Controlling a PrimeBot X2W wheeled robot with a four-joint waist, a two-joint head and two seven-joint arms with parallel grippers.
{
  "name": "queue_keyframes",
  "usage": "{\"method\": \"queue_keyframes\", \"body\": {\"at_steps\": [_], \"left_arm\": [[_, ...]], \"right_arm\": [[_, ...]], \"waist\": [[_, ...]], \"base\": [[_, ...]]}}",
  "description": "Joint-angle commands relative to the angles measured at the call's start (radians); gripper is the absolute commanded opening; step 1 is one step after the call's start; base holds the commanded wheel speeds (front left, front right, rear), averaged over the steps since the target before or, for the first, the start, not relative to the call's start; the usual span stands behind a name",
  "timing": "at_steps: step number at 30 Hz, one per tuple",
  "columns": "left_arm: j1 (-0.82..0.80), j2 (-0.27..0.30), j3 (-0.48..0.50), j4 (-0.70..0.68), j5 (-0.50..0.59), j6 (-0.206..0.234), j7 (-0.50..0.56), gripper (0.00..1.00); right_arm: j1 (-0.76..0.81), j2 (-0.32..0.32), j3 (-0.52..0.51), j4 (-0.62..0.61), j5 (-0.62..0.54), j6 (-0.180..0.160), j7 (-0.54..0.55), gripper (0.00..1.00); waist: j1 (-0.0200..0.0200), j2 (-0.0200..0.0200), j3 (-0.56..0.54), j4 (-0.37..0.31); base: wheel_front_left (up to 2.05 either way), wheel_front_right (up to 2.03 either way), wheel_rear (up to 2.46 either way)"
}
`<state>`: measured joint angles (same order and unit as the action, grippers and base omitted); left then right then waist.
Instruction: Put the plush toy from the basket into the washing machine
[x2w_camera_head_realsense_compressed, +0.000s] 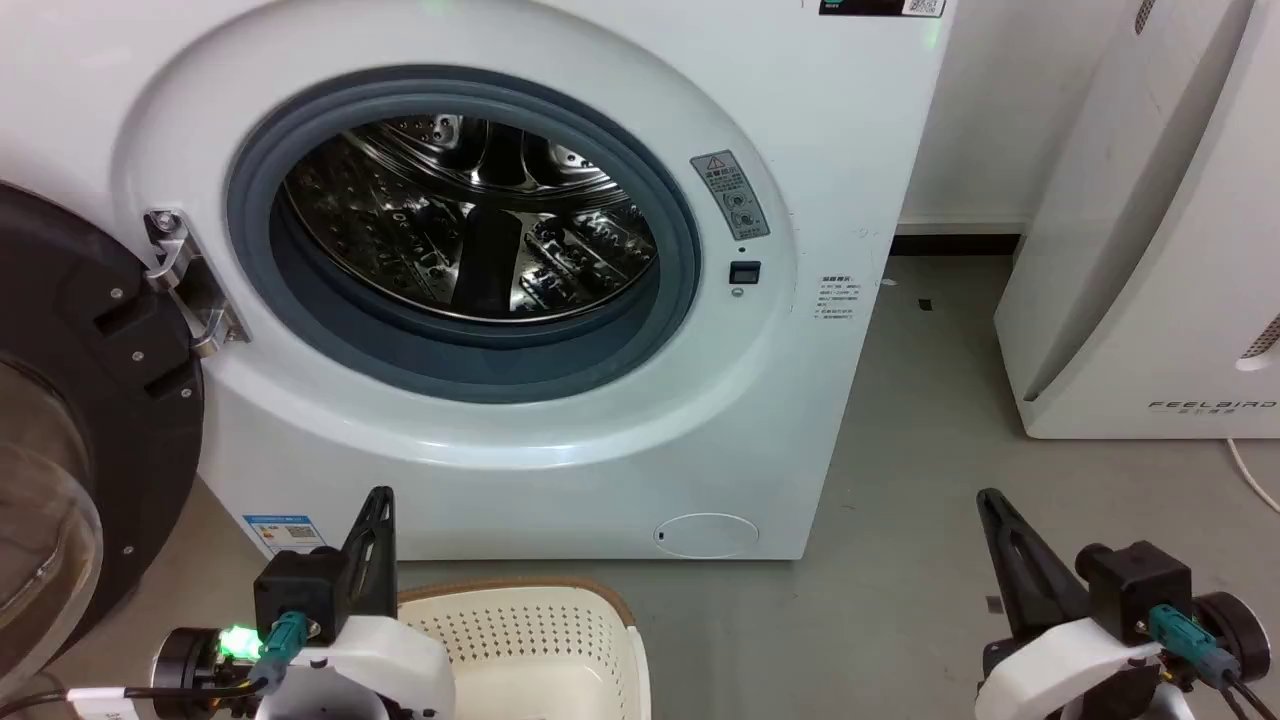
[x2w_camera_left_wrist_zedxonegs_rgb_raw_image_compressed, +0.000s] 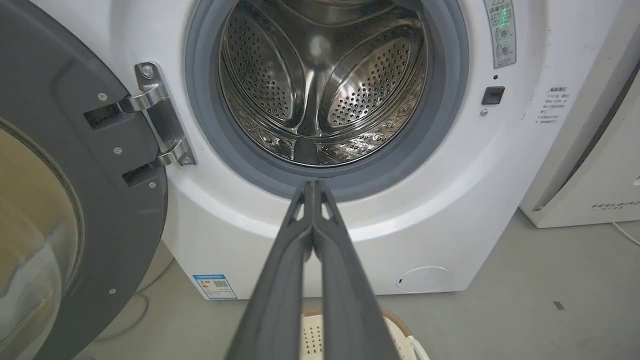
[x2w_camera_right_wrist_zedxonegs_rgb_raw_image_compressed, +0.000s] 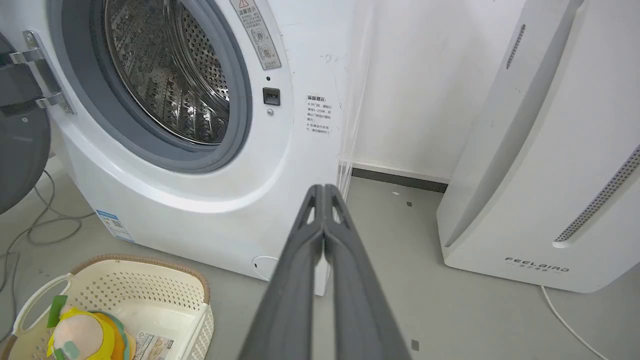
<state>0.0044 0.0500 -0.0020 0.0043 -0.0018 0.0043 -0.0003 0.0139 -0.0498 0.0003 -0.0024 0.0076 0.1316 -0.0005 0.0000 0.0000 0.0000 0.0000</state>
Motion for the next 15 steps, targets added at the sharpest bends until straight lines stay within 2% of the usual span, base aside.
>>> {"method": "queue_keyframes", "body": {"at_steps": [1, 15], "left_arm": [[-0.004, 0.0, 0.002, -0.004, 0.002, -0.004, 0.0, 0.0], [-0.004, 0.0, 0.002, -0.004, 0.002, -0.004, 0.0, 0.0]], "right_arm": [[-0.014, 0.0, 0.0, 0.002, -0.008, -0.001, 0.0, 0.0], [-0.014, 0.0, 0.0, 0.002, -0.008, -0.001, 0.0, 0.0]], "waist": [[0.0, 0.0, 0.0, 0.0], [0.0, 0.0, 0.0, 0.0]], "base": [[0.0, 0.0, 0.0], [0.0, 0.0, 0.0]]}}
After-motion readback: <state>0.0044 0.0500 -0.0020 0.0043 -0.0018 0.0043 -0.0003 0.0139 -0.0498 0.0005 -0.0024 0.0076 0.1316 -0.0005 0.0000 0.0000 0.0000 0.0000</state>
